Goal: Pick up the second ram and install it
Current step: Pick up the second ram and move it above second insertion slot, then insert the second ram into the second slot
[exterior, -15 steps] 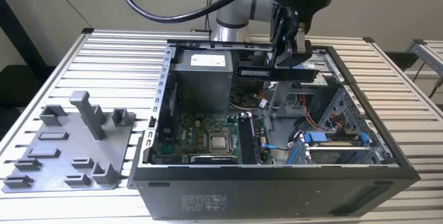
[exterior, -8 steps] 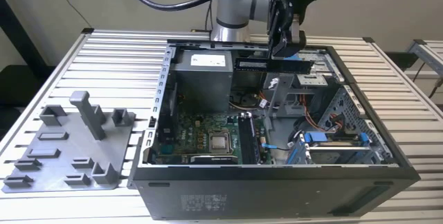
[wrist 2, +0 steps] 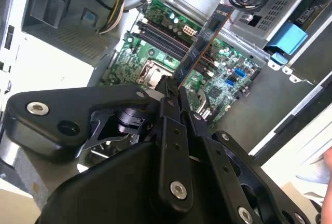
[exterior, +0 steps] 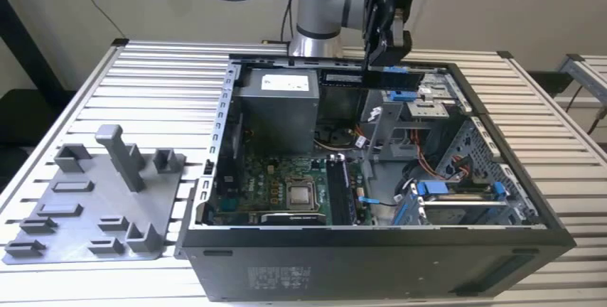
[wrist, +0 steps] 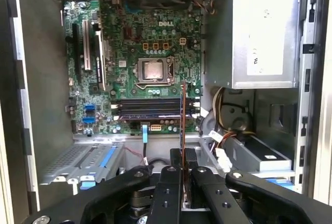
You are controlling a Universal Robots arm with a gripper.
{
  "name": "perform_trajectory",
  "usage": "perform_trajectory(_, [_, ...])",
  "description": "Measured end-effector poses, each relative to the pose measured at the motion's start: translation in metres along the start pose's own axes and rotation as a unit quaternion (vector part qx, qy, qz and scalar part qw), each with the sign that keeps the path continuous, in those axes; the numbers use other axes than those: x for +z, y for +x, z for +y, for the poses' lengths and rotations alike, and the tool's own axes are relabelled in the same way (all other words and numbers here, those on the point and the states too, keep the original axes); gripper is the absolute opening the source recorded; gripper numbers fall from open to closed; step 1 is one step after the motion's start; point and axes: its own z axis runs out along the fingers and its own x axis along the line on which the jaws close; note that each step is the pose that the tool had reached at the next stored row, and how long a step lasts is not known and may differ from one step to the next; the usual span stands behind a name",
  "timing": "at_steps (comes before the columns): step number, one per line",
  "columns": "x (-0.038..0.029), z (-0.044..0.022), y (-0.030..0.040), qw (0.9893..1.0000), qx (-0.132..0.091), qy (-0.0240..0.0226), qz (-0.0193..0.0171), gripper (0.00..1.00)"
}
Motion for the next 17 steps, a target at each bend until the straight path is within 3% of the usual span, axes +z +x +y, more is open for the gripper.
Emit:
perform_trajectory(5, [0.0005, 0.0005, -0.0111, 1.0000, 0.000, 0.0000, 0.0001, 0.14])
perform_trajectory(17, [0.0006, 0.0007, -0.0123, 1.0000, 0.000, 0.0000, 0.0000, 0.14])
